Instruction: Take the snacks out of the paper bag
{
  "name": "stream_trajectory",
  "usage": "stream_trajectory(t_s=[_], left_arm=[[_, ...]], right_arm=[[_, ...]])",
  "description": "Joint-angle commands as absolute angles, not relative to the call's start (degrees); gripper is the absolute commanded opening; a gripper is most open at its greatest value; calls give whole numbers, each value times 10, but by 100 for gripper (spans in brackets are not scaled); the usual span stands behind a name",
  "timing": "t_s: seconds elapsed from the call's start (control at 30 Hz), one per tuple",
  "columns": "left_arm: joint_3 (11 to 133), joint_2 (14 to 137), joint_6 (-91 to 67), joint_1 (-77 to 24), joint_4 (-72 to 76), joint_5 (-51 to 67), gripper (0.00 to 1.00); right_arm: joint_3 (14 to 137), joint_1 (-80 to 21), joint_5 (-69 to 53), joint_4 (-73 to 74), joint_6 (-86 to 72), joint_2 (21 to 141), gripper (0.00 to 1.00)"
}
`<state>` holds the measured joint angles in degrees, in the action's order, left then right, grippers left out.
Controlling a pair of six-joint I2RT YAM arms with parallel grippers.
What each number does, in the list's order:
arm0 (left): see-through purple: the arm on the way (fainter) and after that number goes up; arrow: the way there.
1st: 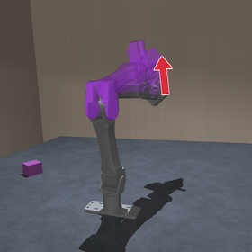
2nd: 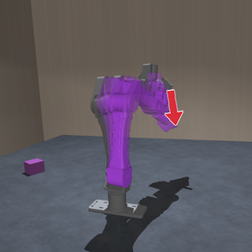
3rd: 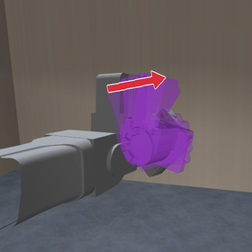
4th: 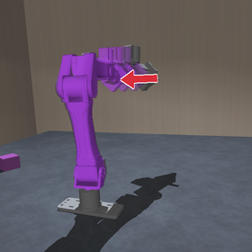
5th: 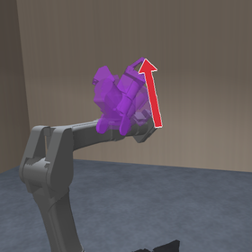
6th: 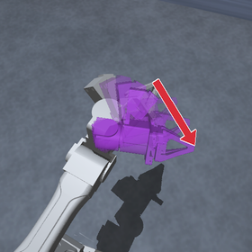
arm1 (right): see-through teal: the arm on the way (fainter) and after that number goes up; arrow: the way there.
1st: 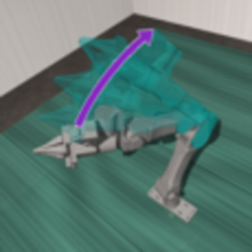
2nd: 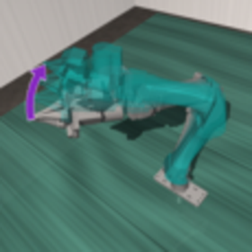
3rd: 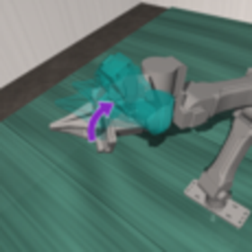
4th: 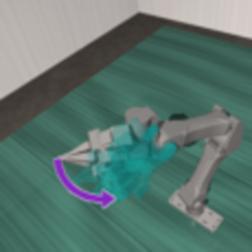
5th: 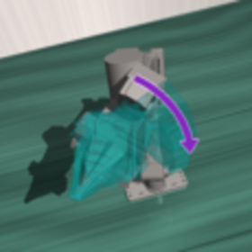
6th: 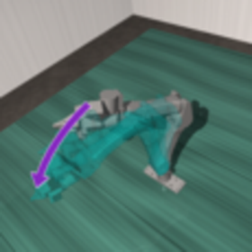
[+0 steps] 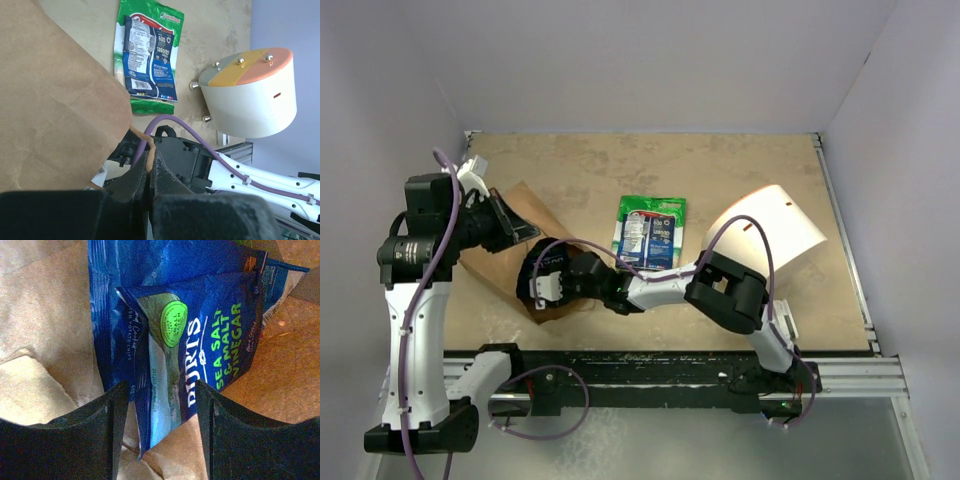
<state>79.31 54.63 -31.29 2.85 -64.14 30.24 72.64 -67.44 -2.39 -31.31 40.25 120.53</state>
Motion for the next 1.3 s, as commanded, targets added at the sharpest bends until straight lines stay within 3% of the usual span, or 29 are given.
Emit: stream_trajectory(t_s=[0.0, 0.17, 0.33, 0.73, 1.27], left_arm=[[821, 556, -281, 28, -646, 311, 0], [836, 568, -269, 27, -654, 307, 0], [841, 569, -263, 27, -655, 304, 0], [829, 556, -274, 27, -653, 276, 0], [805, 554, -308, 28, -617, 228, 0]], right_arm=[[763, -677, -2, -381, 425, 1220, 58], [790, -677, 26, -386, 425, 1241, 55], [819, -677, 20, -374, 393, 1254, 45], [776, -676, -67, -318, 350, 1185, 0], [711, -677, -130, -130, 286, 997, 0]])
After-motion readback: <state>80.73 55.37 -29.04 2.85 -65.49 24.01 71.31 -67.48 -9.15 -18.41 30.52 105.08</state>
